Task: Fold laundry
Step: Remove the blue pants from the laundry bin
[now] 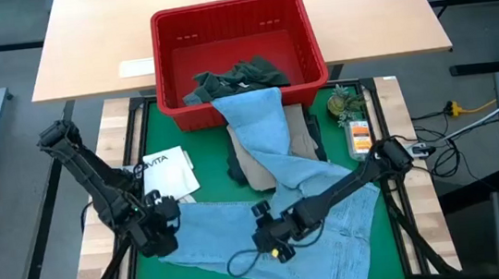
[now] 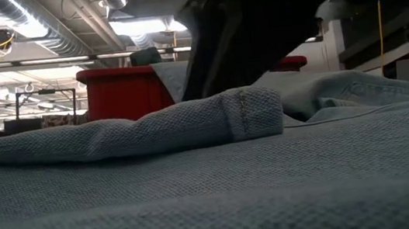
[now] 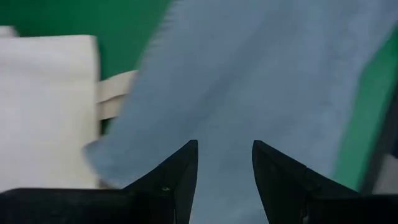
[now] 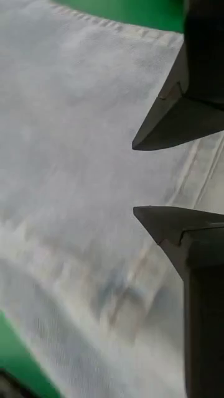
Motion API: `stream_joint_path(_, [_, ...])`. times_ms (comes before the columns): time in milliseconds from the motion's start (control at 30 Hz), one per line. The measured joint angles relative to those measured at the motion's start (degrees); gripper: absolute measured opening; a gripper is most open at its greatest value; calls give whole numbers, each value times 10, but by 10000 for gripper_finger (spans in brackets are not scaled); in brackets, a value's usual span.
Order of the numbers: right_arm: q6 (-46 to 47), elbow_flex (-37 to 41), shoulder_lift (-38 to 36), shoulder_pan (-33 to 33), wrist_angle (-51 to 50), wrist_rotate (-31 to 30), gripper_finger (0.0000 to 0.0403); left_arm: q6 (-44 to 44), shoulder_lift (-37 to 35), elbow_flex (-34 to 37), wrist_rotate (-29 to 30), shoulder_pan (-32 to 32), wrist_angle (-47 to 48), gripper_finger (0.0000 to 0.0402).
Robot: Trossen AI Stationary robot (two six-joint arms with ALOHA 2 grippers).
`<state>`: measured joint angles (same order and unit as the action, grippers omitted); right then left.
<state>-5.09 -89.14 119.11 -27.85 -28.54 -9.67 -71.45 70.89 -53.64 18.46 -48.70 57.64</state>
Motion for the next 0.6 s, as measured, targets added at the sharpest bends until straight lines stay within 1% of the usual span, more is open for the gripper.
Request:
stream_joint_path(167, [-9, -1, 0, -20, 0, -33, 156, -26, 9, 21, 1, -37, -73, 147])
stream_joint_path(267, [-9, -1, 2, -22, 0, -32, 156, -48, 27, 28, 2, -58, -93, 147])
stream_joint_path(467, [-8, 0, 3, -26, 8, -28, 156, -59, 77, 29, -2, -91, -124, 147])
stream_joint_path(600, [-8, 0, 13, -26, 30, -14, 156, -82, 114, 29, -35, -111, -131, 147])
